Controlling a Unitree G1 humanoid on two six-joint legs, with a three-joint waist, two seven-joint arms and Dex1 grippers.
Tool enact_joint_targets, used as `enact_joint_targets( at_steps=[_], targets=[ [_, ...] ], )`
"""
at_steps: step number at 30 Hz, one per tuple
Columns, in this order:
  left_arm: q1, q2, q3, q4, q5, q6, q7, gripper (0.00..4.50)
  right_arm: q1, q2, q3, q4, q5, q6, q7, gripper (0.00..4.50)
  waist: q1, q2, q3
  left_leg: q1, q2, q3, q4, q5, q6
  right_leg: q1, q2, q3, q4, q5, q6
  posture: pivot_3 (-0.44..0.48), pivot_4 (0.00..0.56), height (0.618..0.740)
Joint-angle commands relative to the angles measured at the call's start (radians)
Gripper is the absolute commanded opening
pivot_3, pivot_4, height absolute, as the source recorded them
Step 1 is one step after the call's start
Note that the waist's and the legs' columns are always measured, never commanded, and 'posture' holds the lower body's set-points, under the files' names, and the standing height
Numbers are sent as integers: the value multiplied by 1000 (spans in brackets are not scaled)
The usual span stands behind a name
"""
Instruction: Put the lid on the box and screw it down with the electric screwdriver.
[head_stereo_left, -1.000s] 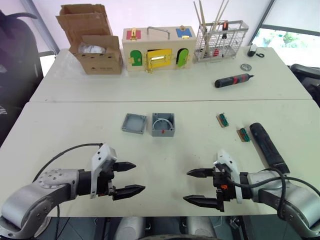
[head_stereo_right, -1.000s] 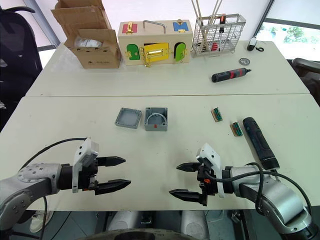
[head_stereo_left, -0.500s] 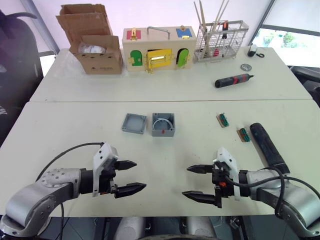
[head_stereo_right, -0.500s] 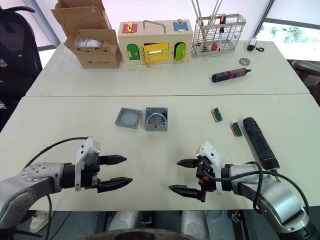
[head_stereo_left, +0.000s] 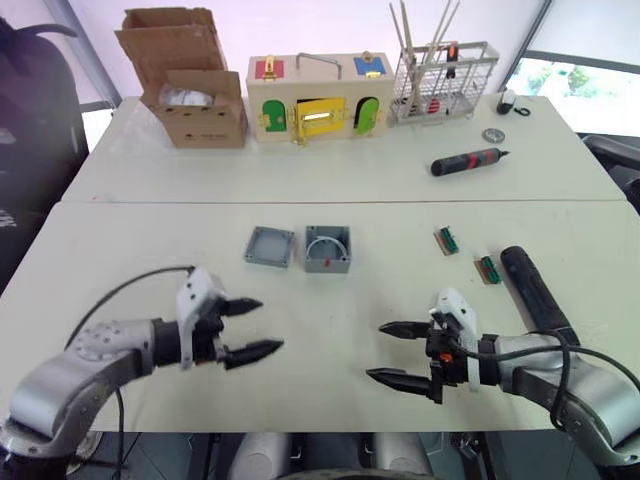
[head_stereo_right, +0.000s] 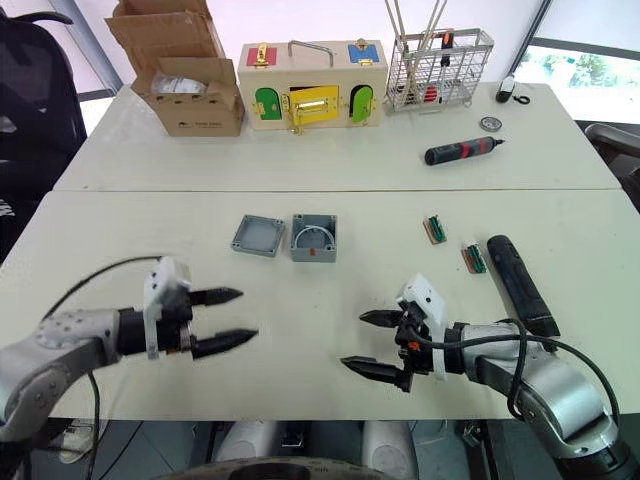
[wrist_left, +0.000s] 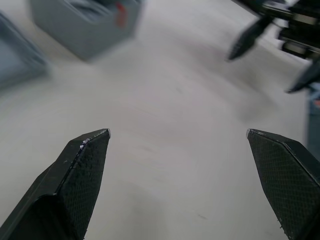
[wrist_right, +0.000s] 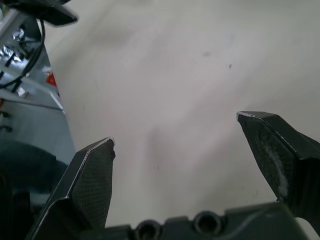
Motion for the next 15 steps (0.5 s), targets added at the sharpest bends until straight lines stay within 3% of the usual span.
enact_joint_targets(
  at_steps=[1,4,8,15],
  targets=[
    [-206,86,-69,65,47,36,-81,4500,-118,3,-100,-39,132,79,-55,4432,4,-1,1,0,0,0,1,0,0,0,0,0,1,1,1,0,150,694],
    [-448,110,-225,163,152,12,-185,4500,-231,-14,-120,-27,178,149,-94,4432,16,-1,1,-2,-1,0,2,0,0,-1,1,-1,1,2,3,0,150,694],
    [-692,75,-420,271,288,-73,-352,4500,-315,-27,-121,-23,182,203,-151,4432,12,-2,1,-4,-2,0,2,0,1,-1,1,-2,-1,2,3,0,150,694],
    [-907,-57,-669,453,508,-270,-581,4500,-308,16,-125,-104,217,233,-270,4432,11,-4,2,-4,-1,3,4,0,2,-2,3,-2,-1,2,4,0,150,694]
  ],
)
